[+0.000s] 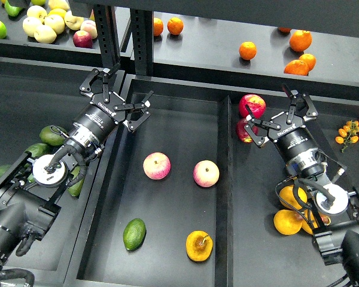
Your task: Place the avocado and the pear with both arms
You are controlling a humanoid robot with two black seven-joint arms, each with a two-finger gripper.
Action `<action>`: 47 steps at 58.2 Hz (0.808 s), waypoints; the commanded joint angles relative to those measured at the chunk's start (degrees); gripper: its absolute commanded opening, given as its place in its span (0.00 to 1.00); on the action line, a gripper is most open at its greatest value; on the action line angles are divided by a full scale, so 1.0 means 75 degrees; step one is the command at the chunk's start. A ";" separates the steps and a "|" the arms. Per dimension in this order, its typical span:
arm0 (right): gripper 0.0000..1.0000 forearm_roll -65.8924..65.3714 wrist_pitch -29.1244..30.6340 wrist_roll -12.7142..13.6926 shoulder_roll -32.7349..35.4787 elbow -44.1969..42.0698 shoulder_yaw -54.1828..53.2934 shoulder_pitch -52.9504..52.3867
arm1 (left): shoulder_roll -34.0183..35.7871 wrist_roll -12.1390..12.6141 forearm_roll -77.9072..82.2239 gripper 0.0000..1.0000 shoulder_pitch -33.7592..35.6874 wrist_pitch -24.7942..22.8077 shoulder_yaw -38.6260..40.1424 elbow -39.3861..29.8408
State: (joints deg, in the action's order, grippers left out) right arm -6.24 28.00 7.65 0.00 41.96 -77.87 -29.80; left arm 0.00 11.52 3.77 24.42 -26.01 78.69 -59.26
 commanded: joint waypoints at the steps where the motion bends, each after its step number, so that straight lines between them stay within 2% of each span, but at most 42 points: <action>1: 1.00 0.0000 0.0000 0.0000 0.0000 0.0007 0.0000 0.0000 | 0.0000 -0.0012 0.0001 1.00 0.0001 -0.0012 0.0020 0.0003; 47: 1.00 0.0000 0.0000 0.0000 0.0000 -0.0017 0.0000 0.0000 | 0.0000 0.0093 0.0001 1.00 0.0013 -0.0265 0.0020 0.0027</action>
State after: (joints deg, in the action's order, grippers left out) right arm -6.24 28.00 7.69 0.00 41.84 -77.82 -29.82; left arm 0.00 11.88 3.76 24.46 -27.99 78.84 -59.10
